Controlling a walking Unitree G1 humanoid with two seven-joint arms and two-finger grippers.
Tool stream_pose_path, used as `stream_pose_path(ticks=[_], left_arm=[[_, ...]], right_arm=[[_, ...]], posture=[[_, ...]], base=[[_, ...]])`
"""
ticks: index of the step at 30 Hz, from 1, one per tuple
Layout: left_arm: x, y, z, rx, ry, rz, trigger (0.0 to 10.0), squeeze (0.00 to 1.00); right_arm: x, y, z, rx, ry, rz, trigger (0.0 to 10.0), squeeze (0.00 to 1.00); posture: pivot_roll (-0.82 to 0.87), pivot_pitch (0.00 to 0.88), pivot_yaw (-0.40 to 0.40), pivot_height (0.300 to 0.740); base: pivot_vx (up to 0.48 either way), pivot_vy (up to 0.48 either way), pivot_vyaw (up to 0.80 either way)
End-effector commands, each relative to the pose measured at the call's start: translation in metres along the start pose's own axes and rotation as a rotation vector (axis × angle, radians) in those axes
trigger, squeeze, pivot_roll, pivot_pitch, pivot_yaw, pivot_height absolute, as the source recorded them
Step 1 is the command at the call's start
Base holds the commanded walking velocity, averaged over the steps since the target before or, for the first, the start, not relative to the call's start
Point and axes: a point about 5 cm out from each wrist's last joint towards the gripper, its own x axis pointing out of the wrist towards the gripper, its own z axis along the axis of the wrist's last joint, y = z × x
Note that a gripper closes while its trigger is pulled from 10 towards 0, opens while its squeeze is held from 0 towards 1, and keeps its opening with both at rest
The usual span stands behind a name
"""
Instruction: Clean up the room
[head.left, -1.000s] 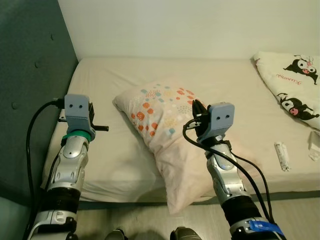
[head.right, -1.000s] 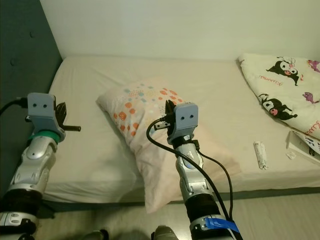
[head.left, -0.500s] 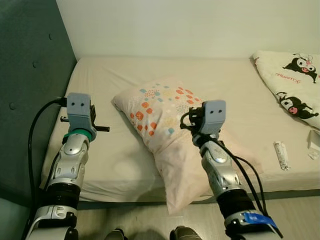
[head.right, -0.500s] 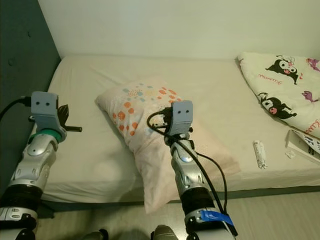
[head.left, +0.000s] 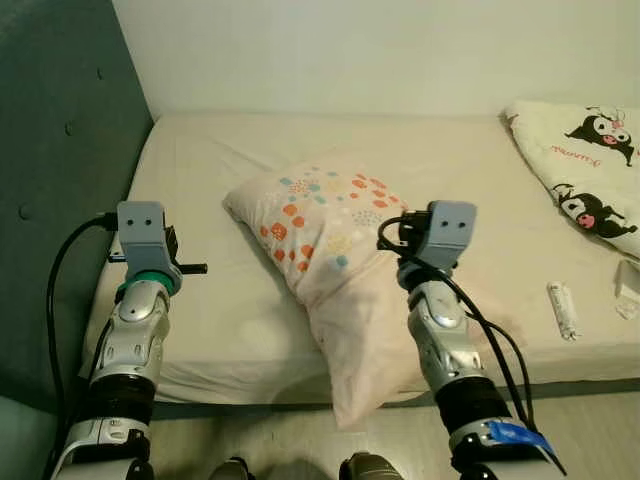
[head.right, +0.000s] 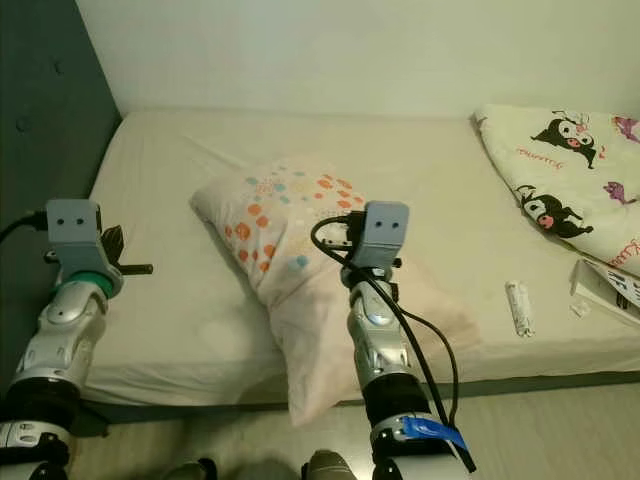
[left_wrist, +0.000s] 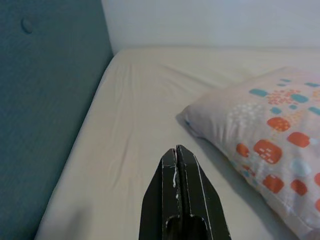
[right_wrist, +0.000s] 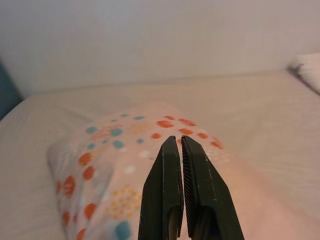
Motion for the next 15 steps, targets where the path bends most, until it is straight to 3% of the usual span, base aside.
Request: stream_pose_path(ticks=[1,7,10,11,15], left_arm=[[-0.005,-0.007,0.005,0.038,-0.059,-0.041,10.0,0.0],[-0.012,-0.011,0.013,0.073,-0.134,-0.077,10.0,0.0],[-0.017,-0.013,0.015,0.092,-0.16,-0.081,10.0,0.0],[-0.025,-0.019,0.016,0.111,-0.188,-0.104,10.0,0.0],[-0.029,-0.021,0.017,0.12,-0.197,-0.114,10.0,0.0]], right_arm=[[-0.005,-0.005,0.001,-0.009,-0.036,0.035,10.0,0.0],[-0.007,-0.006,0.015,-0.039,-0.131,0.026,10.0,0.0],[-0.01,0.001,0.02,-0.036,-0.176,0.044,10.0,0.0],[-0.016,0.01,0.02,-0.035,-0.199,0.056,10.0,0.0],[-0.02,0.015,0.02,-0.034,-0.203,0.064,10.0,0.0]], posture=[[-0.01,0.0,-0.037,0.74],[-0.02,0.0,-0.032,0.74],[-0.01,0.0,-0.03,0.74],[-0.01,0.0,-0.02,0.74],[-0.01,0.0,-0.014,0.74]], base=[[0.0,0.0,0.0],[0.0,0.0,0.0],[0.0,0.0,0.0],[0.0,0.0,0.0],[0.0,0.0,0.0]])
